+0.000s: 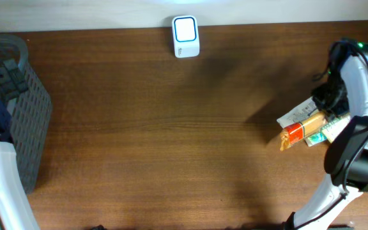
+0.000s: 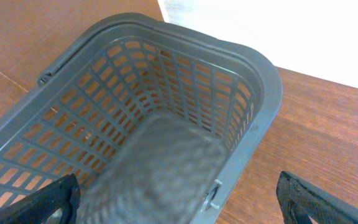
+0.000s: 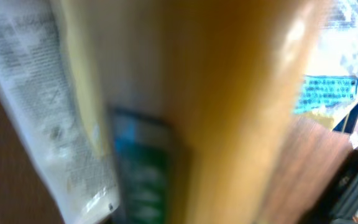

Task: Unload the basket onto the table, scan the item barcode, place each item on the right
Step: 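Carry the spaghetti pack right and lay it on the pile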

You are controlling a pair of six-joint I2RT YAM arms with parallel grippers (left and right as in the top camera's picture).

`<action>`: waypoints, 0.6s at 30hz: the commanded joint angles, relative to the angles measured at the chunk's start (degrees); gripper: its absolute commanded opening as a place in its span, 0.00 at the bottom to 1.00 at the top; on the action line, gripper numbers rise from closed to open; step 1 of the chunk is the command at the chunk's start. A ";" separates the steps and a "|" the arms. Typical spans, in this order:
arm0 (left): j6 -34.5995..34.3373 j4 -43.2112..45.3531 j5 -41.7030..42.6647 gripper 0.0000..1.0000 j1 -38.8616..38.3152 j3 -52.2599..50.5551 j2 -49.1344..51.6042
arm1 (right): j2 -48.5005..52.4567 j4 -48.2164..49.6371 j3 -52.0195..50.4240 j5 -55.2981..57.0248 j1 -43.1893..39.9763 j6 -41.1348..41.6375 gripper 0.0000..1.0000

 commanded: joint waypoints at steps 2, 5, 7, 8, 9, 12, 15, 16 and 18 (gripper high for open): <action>0.72 0.04 -0.24 0.99 0.11 0.35 0.07 | -1.86 4.11 0.13 -1.97 -1.51 -8.15 0.98; 0.72 0.04 -0.24 0.99 0.11 0.35 0.07 | -2.60 4.37 3.10 -12.13 -0.13 -20.41 0.99; 0.72 0.04 -0.24 0.99 0.11 0.35 0.07 | -4.66 3.28 5.03 -14.25 1.88 -25.05 0.99; 0.72 0.04 -0.24 0.99 0.11 0.35 0.07 | -6.91 2.60 6.14 -15.02 4.11 -28.17 0.99; 0.72 0.04 -0.24 0.99 0.11 0.35 0.07 | -9.29 1.97 6.86 -15.10 6.54 -30.60 0.99; 0.72 0.04 -0.24 0.99 0.11 0.35 0.07 | -17.88 0.42 7.26 -14.99 14.38 -34.29 0.99; 0.72 0.04 -0.24 0.99 0.11 0.35 0.07 | -31.04 -1.36 7.26 -13.94 25.92 -35.63 0.99; 0.72 0.04 -0.24 0.99 0.11 0.35 0.07 | -33.83 -1.60 7.26 -14.01 28.06 -35.60 0.99; 0.72 0.04 -0.24 0.99 0.11 0.35 0.07 | -39.39 -1.95 7.26 -14.01 31.93 -35.60 0.99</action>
